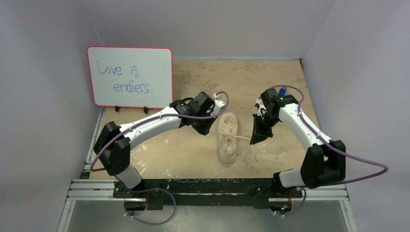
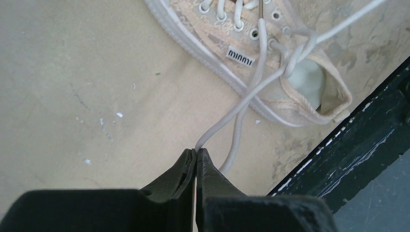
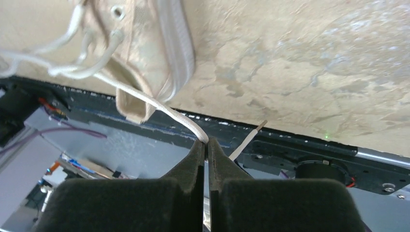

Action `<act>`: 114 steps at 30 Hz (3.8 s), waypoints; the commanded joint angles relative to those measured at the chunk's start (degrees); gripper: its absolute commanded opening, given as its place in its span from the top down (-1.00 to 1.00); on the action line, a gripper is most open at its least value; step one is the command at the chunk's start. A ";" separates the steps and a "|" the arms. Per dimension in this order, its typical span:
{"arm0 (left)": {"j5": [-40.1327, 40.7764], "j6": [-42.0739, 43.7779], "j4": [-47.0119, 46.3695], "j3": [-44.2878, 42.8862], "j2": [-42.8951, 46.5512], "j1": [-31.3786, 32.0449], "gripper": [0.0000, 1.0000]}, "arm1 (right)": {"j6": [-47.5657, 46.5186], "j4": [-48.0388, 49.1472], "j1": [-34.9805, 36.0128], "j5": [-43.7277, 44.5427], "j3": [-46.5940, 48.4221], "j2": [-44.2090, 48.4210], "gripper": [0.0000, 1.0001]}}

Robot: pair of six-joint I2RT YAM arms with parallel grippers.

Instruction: Tie the shoes

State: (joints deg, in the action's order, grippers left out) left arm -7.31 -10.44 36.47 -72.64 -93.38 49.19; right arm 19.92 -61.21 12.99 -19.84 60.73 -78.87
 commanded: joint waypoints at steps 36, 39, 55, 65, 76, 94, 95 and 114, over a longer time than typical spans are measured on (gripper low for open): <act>20.44 -9.35 -0.41 15.99 4.44 0.06 1.00 | 10.42 16.70 -24.48 15.00 -9.75 1.00 1.00; 20.24 -9.20 -2.07 16.65 6.16 0.08 1.00 | 9.32 17.32 -24.51 14.01 -10.10 2.67 1.00; 9.20 -1.48 -26.31 16.79 16.43 0.07 1.00 | 0.38 20.67 -24.32 -0.54 -8.68 7.86 1.00; 11.47 15.18 -0.65 9.73 13.87 0.57 0.52 | -0.15 21.64 -24.33 -2.38 -9.45 7.86 1.00; -0.02 14.05 -27.14 20.76 13.69 0.37 -0.32 | -0.94 20.98 -24.33 -3.53 -8.74 7.66 1.00; -0.56 22.37 -49.61 19.68 -6.78 0.29 -0.03 | -0.59 21.16 -24.29 -6.18 -8.91 7.51 1.00; -0.51 21.93 -51.01 20.25 -6.62 0.30 0.01 | -0.59 21.02 -24.33 -6.38 -8.95 7.62 1.00; -4.41 11.16 -70.78 32.47 7.26 0.56 1.00 | 0.92 25.72 -23.62 -21.00 -5.15 4.33 1.00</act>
State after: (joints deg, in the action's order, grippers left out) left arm -10.90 6.48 -16.14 -47.13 -91.55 49.58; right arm 19.46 -39.72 -10.94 -30.85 51.86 -73.17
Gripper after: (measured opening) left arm 0.011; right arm 0.008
